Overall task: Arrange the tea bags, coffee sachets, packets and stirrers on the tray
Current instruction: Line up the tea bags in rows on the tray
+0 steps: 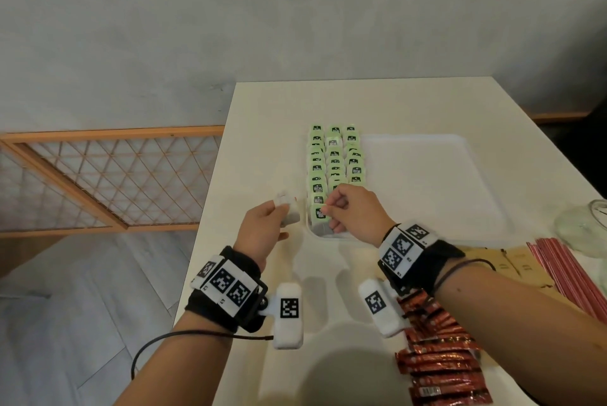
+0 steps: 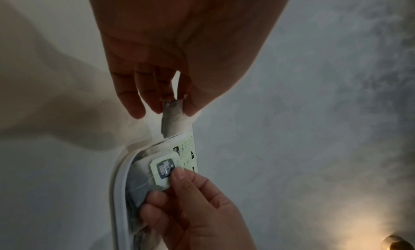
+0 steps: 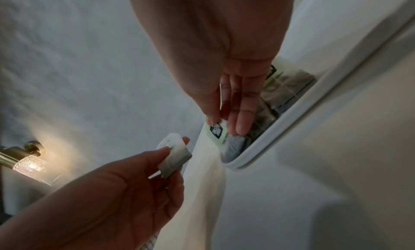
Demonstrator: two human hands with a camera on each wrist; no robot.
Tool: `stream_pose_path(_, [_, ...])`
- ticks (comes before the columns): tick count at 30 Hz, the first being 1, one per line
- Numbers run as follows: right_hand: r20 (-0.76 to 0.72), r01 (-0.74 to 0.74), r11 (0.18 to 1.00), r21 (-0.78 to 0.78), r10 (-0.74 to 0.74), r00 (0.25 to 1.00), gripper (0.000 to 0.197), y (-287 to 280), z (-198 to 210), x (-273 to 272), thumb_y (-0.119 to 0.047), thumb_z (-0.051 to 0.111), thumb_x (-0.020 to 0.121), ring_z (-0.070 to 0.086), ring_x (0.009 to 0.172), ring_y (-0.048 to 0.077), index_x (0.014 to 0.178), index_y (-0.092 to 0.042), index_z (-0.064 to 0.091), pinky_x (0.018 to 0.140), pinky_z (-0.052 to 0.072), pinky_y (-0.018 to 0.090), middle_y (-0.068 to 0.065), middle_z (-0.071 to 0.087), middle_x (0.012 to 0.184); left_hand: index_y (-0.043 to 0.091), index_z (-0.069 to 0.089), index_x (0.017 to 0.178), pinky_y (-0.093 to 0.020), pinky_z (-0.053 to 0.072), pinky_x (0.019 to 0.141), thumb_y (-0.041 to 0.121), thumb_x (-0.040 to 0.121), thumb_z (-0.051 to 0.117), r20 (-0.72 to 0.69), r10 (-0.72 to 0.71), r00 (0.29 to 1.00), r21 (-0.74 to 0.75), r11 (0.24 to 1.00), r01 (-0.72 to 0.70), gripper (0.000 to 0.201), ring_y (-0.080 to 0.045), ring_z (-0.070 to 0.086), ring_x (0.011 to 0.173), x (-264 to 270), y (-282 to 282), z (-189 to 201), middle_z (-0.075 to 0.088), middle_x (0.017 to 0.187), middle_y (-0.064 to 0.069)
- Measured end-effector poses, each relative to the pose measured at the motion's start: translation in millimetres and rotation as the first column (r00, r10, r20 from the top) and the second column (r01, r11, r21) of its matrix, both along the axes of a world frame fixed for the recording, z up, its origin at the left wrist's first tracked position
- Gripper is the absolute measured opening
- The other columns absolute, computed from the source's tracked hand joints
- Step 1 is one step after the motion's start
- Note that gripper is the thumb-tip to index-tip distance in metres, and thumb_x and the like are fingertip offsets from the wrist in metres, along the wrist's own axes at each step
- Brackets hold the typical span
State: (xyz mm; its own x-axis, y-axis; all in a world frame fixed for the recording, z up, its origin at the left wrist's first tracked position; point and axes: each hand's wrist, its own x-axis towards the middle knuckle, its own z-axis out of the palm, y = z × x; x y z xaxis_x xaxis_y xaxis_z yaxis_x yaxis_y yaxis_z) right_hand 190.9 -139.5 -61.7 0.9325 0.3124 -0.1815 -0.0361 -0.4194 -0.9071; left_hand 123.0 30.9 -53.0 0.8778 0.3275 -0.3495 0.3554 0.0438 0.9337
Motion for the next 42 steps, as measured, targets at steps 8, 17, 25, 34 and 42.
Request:
stream_pose_path(8, [0.011,0.038,0.999,0.032,-0.038,0.999,0.014,-0.4,8.8,0.0,-0.015,0.07,0.088,0.06,0.045,0.009,0.096,-0.006,0.063,0.047,0.052,0.023,0.006,0.062,0.072,0.009,0.063,0.113,-0.024,0.051,0.064,0.014,0.091,0.067,0.049,0.002,0.999,0.048,0.999,-0.005,0.023,-0.014,0.064,0.078,6.0,-3.1,-7.6,0.069,0.092,-0.006])
stream_pose_path(17, [0.074,0.048,0.998,0.044,-0.051,0.996,0.019,-19.1,32.5,1.3,-0.019,0.07,0.088,0.064,0.059,0.013,0.077,-0.008,0.059,0.062,0.057,0.033,0.005,0.062,0.068,0.025,0.055,0.088,-0.018,0.045,0.071,0.02,0.081,0.077,0.239,-0.142,0.961,0.364,0.93,0.047,0.023,-0.01,0.058,0.079,20.4,-40.2,10.5,0.062,0.092,0.006])
stream_pose_path(25, [0.146,0.094,0.996,0.001,-0.093,0.985,0.024,-35.7,30.0,-5.2,-0.023,0.069,0.086,0.061,0.064,0.024,0.071,-0.013,0.054,0.07,0.055,0.043,0.008,0.062,0.068,0.019,0.06,0.094,-0.02,0.047,0.064,0.036,0.079,0.078,0.168,-0.302,0.939,0.469,0.862,0.193,0.029,-0.013,0.063,0.073,16.2,-70.0,13.3,0.064,0.086,0.007])
stream_pose_path(34, [0.061,0.065,0.997,0.044,-0.068,0.996,0.013,-47.5,25.4,-8.1,-0.017,0.062,0.093,0.058,0.062,0.012,0.105,-0.012,0.058,0.058,0.051,0.029,-0.001,0.058,0.09,0.013,0.067,0.095,-0.03,0.05,0.074,0.015,0.087,0.068,0.151,-0.362,0.92,0.353,0.889,0.292,0.008,-0.013,0.063,0.073,29.7,-53.6,10.1,0.069,0.086,0.001])
stream_pose_path(42, [-0.037,-0.044,0.984,-0.171,0.038,0.999,0.014,-53.2,1.6,-3.9,-0.016,0.062,0.094,0.058,0.06,0.014,0.083,-0.011,0.056,0.053,0.05,0.023,0.003,0.059,0.069,0.027,0.066,0.118,-0.028,0.042,0.087,0.028,0.077,0.08,-0.052,-0.382,0.923,0.54,0.766,0.347,0.042,-0.015,0.055,0.1,41.1,-15.5,-6.0,0.058,0.107,0.004])
